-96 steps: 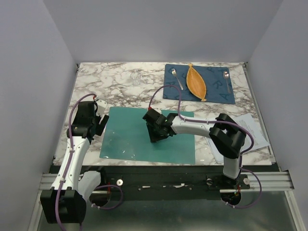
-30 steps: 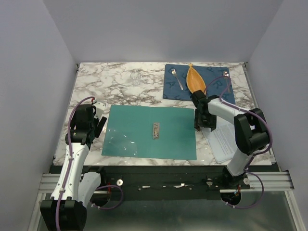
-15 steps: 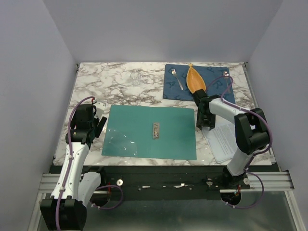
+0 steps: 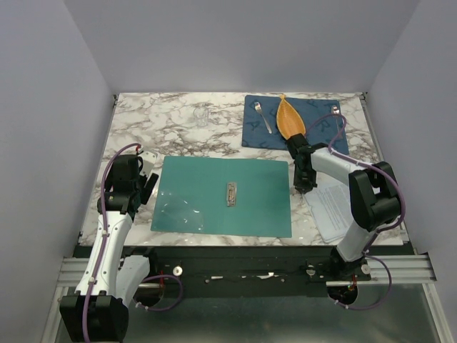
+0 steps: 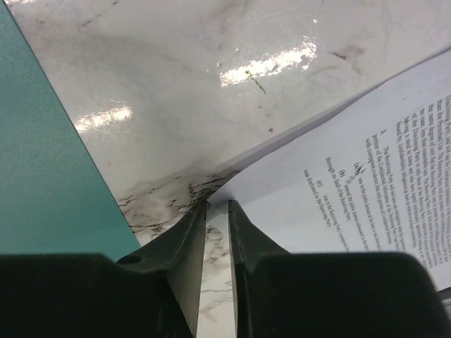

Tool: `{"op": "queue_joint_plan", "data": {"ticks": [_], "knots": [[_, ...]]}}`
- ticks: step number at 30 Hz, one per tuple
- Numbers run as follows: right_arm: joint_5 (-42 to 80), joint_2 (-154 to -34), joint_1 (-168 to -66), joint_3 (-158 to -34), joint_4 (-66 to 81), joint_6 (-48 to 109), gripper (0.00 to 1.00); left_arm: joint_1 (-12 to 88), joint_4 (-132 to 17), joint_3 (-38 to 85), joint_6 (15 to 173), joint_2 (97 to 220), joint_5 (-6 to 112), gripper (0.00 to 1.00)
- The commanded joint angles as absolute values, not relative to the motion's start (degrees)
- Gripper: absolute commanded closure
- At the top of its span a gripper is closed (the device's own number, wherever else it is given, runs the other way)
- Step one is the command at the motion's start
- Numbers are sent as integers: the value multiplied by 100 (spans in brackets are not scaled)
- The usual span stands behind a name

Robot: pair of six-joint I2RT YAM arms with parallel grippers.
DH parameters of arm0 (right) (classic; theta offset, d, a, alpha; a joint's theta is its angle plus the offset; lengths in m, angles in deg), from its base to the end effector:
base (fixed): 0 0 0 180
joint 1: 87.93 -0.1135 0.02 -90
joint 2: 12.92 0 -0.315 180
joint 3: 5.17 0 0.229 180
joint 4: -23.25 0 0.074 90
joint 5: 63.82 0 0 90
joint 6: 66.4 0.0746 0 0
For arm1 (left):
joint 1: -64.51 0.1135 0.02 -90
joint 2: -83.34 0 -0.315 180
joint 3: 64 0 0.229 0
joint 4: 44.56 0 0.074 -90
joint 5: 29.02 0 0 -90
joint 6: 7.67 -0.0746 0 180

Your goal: Put the files into the folder

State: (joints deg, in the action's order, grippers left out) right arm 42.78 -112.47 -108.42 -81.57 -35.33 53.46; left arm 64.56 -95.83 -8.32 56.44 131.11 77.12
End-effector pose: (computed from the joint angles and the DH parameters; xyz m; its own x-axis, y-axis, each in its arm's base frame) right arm 0.2920 0.0864 0.1901 -0.9518 0.1537 -0.2655 0.2040 0.9635 -0.1736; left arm 0.1410 0.0209 0.2782 -0.7063 0.4188 -0.5707 0.1172 0.8643 0.4892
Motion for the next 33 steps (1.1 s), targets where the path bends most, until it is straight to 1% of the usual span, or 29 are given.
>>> {"op": "queue_joint_plan", "data": {"ticks": [1, 4, 7, 8, 13, 16, 22, 23, 25, 29, 33], "knots": [[4139, -11180, -10797, -7994, -3535, 5348, 83, 6460, -9587, -636, 5657, 13071, 7882, 1], [4139, -11119, -10797, -8021, -3553, 5348, 86, 6469, -9614, -610, 5657, 13045, 7882, 1], [4104, -11057, -10797, -8038, -3579, 5339, 95, 6469, -9605, -601, 5657, 13036, 7926, 1], [4060, -11031, -10788, -8030, -3579, 5348, 99, 6460, -9614, -601, 5649, 13036, 7943, 1], [3849, -10715, -10849, -7986, -3518, 5339, 99, 6469, -9588, -636, 5640, 13010, 7961, 1], [3682, -10478, -11069, -7968, -3404, 5243, 99, 6460, -9579, -645, 5649, 13010, 7961, 1], [3200, -10240, -12096, -8205, -3123, 5102, 100, 6460, -9605, -671, 5657, 12966, 7970, 1], [3068, -10248, -12411, -8258, -3088, 5076, 100, 6468, -9622, -654, 5666, 12949, 7961, 1], [2892, -10388, -12737, -8486, -3026, 4997, 100, 6460, -9649, -636, 5640, 12913, 7996, 1], [2672, -10889, -13712, -8987, -2991, 4733, 99, 6468, -9693, -636, 5570, 12834, 8040, 1], [2645, -11372, -14355, -9479, -2964, 4470, 100, 6460, -9754, -645, 5543, 12764, 8084, 1]]}}
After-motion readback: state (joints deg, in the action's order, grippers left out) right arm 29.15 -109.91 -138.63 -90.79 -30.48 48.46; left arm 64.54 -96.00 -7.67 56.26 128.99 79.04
